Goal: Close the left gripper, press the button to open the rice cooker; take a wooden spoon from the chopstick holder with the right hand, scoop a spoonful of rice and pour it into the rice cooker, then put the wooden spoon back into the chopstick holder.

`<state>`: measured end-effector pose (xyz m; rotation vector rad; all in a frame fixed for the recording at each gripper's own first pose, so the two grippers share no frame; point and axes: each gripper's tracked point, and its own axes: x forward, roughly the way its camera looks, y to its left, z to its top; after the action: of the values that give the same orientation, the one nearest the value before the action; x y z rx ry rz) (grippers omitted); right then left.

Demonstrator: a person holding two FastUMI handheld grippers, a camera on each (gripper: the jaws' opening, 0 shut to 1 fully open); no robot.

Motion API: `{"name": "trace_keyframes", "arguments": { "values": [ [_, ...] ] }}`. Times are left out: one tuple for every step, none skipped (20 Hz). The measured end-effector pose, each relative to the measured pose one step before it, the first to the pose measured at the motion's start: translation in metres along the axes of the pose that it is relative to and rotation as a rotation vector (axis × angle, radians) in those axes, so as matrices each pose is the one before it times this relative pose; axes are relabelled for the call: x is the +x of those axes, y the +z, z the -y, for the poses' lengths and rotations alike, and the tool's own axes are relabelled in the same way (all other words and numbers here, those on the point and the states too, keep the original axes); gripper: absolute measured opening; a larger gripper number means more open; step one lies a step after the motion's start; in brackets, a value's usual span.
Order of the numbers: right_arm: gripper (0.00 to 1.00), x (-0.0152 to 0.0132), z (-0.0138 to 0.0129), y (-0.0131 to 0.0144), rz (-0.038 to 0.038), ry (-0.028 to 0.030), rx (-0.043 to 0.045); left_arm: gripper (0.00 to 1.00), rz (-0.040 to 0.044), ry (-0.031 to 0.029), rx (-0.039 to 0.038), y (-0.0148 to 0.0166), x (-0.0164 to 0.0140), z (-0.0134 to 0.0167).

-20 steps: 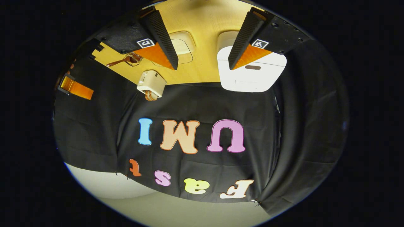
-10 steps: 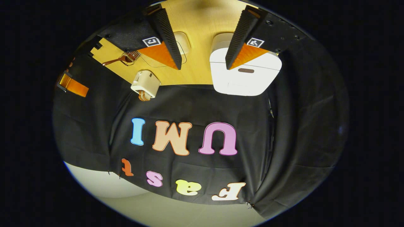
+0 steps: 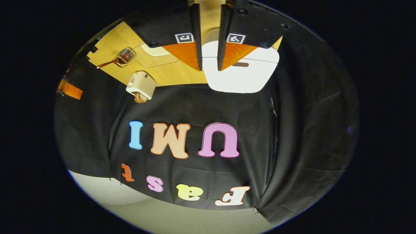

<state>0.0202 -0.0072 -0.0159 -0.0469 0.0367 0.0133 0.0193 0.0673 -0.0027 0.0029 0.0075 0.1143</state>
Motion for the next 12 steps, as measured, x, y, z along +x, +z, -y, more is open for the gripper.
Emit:
{"name": "trace_keyframes", "arguments": {
  "values": [
    [0.94,0.00143,-0.00057,-0.00199,-0.00332,-0.00104,-0.00240,0.05,-0.00369,0.01320,0.01197,0.00092,0.00205,-0.00668],
    [0.94,0.00091,-0.00149,-0.00068,-0.00468,0.00270,-0.00338,0.08,-0.00077,0.01201,0.00835,-0.00027,0.00342,-0.00529],
    [0.94,0.00100,-0.00049,-0.00133,-0.00345,0.00070,-0.00524,0.02,-0.00593,0.00942,0.00223,-0.00022,0.00408,-0.00566],
    [0.94,0.00102,0.00029,-0.00023,-0.00348,-0.00127,-0.00734,0.00,-0.01017,0.00365,0.00152,-0.00288,0.00454,-0.00381],
    [0.94,-0.00047,0.00048,-0.00126,-0.00265,-0.00424,-0.00811,0.00,-0.00981,0.00937,-0.00071,-0.00205,0.00487,-0.00554],
    [0.94,0.00084,-0.00060,0.00000,-0.00292,-0.00328,-0.00361,0.00,-0.01032,0.00296,0.00051,-0.00273,0.00260,-0.00619],
    [0.94,-0.00075,-0.00090,-0.00149,-0.00276,-0.00083,0.00012,0.00,-0.00997,0.00402,0.00406,-0.00195,0.00570,-0.00426],
    [0.94,0.00007,-0.00154,-0.00029,-0.00276,-0.00151,-0.00052,0.00,-0.00747,0.00361,0.00401,-0.00349,0.00656,-0.00529],
    [0.94,-0.00085,-0.00022,-0.00154,-0.00350,-0.00351,-0.00209,0.00,-0.00619,0.00126,0.00283,-0.00174,0.00662,-0.00431],
    [0.94,0.00062,-0.00019,-0.00145,-0.00505,-0.00519,-0.00425,0.00,-0.00730,-0.00341,0.00033,-0.00372,0.00727,-0.00433],
    [0.94,-0.00117,0.00089,-0.00168,-0.00450,-0.00707,-0.00398,0.00,-0.01222,-0.00263,-0.00127,-0.00222,0.00730,-0.00356],
    [0.94,-0.00043,0.00036,-0.00142,-0.00483,-0.00762,-0.00255,0.00,-0.00953,-0.00275,-0.00165,-0.00481,0.00785,-0.00324]
  ]
}}
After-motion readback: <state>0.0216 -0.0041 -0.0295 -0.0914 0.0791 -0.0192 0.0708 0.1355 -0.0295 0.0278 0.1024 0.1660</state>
